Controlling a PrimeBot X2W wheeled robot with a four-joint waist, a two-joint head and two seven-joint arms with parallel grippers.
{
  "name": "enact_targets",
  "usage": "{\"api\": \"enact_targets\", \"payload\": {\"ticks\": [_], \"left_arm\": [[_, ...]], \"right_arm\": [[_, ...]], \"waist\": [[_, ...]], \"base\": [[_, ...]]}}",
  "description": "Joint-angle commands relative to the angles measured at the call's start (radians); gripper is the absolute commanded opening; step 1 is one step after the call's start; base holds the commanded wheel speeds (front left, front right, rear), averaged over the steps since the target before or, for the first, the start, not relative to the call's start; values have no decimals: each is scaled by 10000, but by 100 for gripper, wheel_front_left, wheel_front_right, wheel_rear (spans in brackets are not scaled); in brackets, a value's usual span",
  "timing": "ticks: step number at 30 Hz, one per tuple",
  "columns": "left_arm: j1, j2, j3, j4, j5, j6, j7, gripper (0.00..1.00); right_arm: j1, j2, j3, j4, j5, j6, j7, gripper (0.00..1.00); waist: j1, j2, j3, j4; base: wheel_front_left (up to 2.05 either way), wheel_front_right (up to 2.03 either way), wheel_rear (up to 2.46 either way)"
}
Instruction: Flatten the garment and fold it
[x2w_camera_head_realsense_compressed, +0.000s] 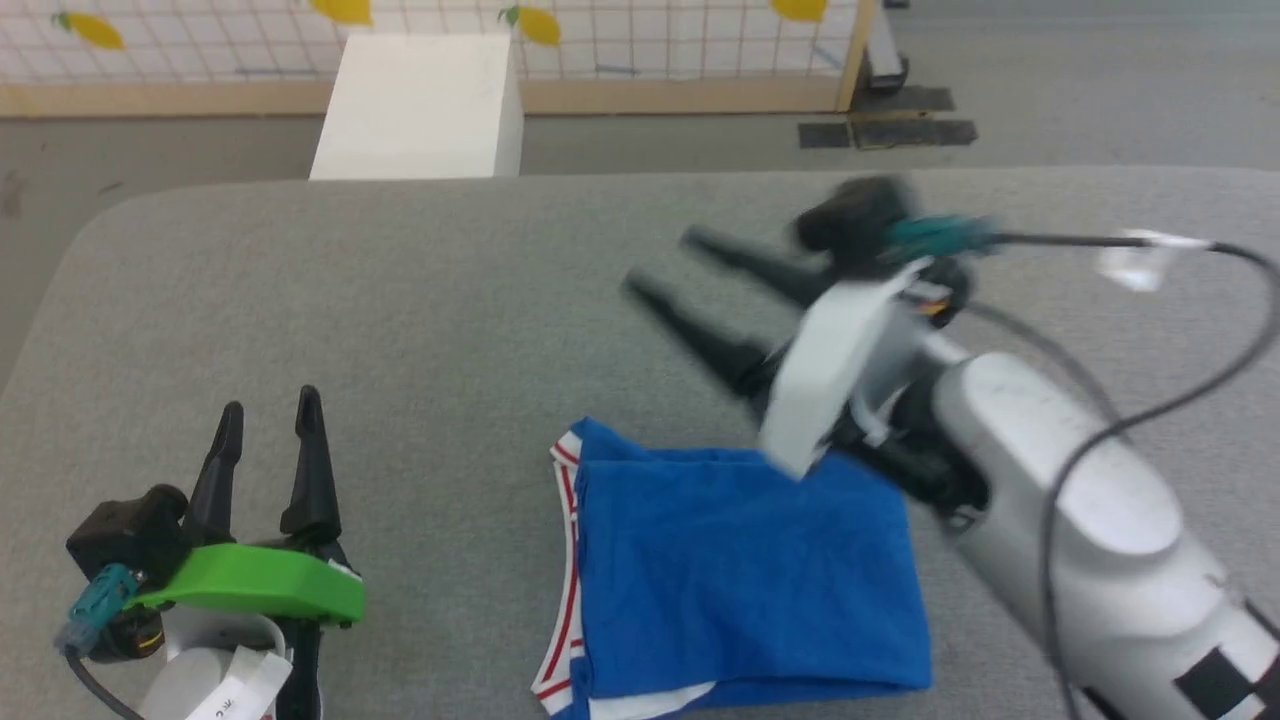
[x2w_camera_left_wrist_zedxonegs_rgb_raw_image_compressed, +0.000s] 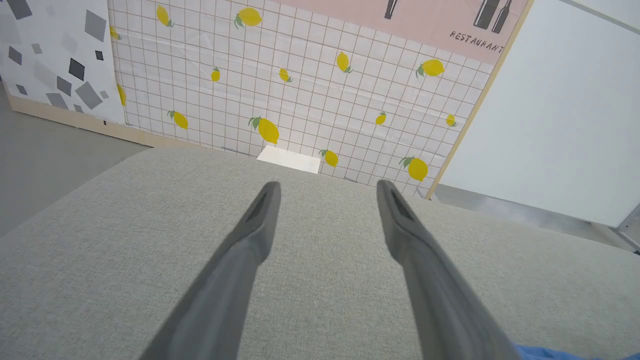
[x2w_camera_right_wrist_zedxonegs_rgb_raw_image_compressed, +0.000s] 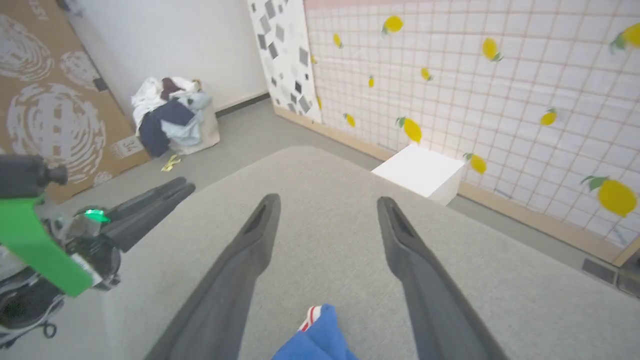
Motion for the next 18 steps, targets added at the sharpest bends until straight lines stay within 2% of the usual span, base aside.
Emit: {"api": "enact_targets", "payload": {"ticks": [1,8,12,18], "left_arm": [[121,63,19,-31,93,46,-53,100],[414,75,68,-54,176,172,-71,100],[567,88,59,-67,246,248,-77,100],[675,84,78,-121,376,395,-87,100]], "right_arm": [[85,-46,-348,24,-102,-15,-414,100],[939,-293,-2214,35,-1192,-15,-2808,100],[1874,-307,-3704,13,-1965,-15,-4044,100],[3359,161,-5931,-279,-3280,-15,-4751,100]], "waist": [[0,-1,-343,-335],[0,-1,-745,-572],[0,-1,-948,-595],[0,-1,-1071,-585]], "base": [[0,0,0],[0,0,0],[0,0,0],[0,0,0]]}}
